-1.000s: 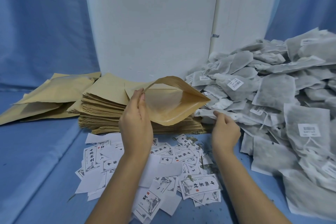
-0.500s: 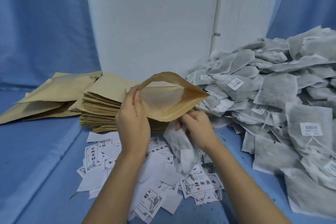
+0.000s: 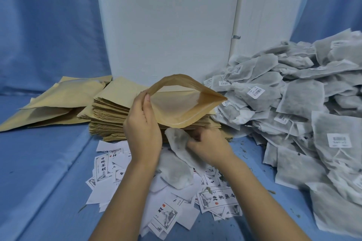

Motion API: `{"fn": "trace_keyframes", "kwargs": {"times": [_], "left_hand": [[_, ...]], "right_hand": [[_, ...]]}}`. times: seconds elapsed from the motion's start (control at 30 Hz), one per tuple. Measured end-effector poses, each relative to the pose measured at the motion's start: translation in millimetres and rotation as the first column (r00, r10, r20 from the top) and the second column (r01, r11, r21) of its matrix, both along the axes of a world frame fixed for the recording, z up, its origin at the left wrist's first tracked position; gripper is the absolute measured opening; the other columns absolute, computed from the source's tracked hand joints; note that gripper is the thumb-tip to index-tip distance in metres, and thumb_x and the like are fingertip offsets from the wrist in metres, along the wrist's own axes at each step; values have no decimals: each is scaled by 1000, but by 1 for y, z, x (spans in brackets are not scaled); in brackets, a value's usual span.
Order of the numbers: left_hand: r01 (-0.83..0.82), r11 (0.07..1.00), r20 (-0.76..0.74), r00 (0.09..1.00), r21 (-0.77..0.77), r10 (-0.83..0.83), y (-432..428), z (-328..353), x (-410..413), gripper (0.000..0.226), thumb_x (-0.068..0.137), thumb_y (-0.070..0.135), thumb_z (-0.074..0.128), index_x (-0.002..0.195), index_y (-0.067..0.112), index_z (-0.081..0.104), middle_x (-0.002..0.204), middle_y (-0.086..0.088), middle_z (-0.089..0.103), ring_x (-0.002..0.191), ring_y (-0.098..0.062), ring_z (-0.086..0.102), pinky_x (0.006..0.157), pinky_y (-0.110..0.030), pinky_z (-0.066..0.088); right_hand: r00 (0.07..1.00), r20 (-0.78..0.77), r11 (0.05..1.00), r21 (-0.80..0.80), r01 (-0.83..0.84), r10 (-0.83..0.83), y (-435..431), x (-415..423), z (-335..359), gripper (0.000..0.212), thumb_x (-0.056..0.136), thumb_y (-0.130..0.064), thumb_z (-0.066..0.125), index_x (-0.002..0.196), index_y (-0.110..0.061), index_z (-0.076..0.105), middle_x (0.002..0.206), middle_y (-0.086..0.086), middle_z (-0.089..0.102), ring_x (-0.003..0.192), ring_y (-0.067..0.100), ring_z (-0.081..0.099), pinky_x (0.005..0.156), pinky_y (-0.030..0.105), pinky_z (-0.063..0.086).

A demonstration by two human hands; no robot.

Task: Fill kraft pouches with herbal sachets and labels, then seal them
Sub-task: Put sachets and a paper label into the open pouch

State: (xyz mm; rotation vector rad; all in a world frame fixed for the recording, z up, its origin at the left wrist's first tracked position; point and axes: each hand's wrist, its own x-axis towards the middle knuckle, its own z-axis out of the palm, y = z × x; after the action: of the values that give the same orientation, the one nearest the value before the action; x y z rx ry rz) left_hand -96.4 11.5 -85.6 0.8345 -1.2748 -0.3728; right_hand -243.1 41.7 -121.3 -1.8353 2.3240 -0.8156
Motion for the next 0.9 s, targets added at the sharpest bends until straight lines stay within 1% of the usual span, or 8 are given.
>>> {"fn": "trace_keyframes", "kwargs": {"times": [0.1, 0.2, 0.3, 0.4, 0.53, 0.7, 0.8, 0.9], "left_hand": [[3, 1000, -1, 1000, -5, -3, -1, 0, 1, 33, 101, 25, 39, 117, 9, 63, 101, 7, 63, 90, 3, 51, 74, 1, 34], [2, 1000, -8, 1000, 7, -2, -2, 0, 1, 32, 101, 24, 40, 118, 9, 63, 102, 7, 63, 91, 2, 51, 75, 0, 34], [-10, 1000, -12, 1000, 21, 10, -2, 1, 3, 33, 102, 24, 40, 119, 8, 62, 107, 1, 67, 95, -5, 55, 78, -6, 37], [-24, 999, -14, 1000, 31, 24, -3, 1, 4, 34, 102, 25, 39, 119, 8, 62, 109, -4, 68, 98, -11, 57, 80, -14, 39], [-26, 999, -13, 1000, 33, 26, -4, 0, 5, 32, 102, 24, 40, 119, 9, 63, 106, -3, 68, 93, -9, 57, 77, -13, 38], [-30, 999, -11, 999, 23, 30, -4, -1, 6, 32, 101, 24, 40, 117, 10, 64, 102, -1, 68, 87, -5, 55, 72, -12, 37], [-38, 999, -11, 999, 13, 39, -4, 0, 7, 33, 101, 24, 40, 118, 8, 63, 102, 2, 65, 87, 2, 51, 73, -2, 35], [-52, 999, -17, 998, 9, 53, -4, 0, 7, 33, 101, 23, 40, 119, 7, 63, 106, -3, 68, 92, -6, 55, 76, -7, 36]], "right_hand": [[992, 126, 992, 122, -36, 21, -1, -1, -5, 39, 80, -44, 55, 105, -14, 51, 93, 2, 59, 88, 24, 55, 68, 33, 44], [996, 81, 996, 76, -46, 40, -3, 2, -6, 37, 78, -40, 62, 98, -12, 50, 86, 0, 54, 90, 25, 51, 66, 29, 36], [958, 281, 997, 50, -66, 49, -3, 3, 2, 29, 78, -33, 65, 89, -7, 58, 81, 2, 55, 80, 22, 52, 59, 30, 36], [794, 606, 998, 6, -68, 50, 1, 2, 13, 23, 79, -30, 68, 70, -13, 55, 70, -1, 56, 67, 17, 53, 58, 29, 38], [481, 875, 992, 6, -129, 58, 5, 5, 19, 23, 80, -25, 70, 89, -4, 71, 89, 13, 73, 81, 26, 69, 79, 38, 53], [738, 670, 976, 204, -76, -82, 5, 29, 14, 39, 85, -42, 60, 99, -6, 64, 94, 6, 67, 84, 20, 63, 65, 27, 45], [887, 448, 965, 261, -13, -109, -1, 38, 7, 57, 91, -46, 49, 130, -4, 47, 130, 16, 49, 119, 31, 49, 85, 32, 39], [940, 316, 952, 304, 26, -127, -2, 47, 5, 70, 90, -56, 44, 140, -8, 33, 141, 19, 34, 131, 36, 35, 101, 41, 34]]}}
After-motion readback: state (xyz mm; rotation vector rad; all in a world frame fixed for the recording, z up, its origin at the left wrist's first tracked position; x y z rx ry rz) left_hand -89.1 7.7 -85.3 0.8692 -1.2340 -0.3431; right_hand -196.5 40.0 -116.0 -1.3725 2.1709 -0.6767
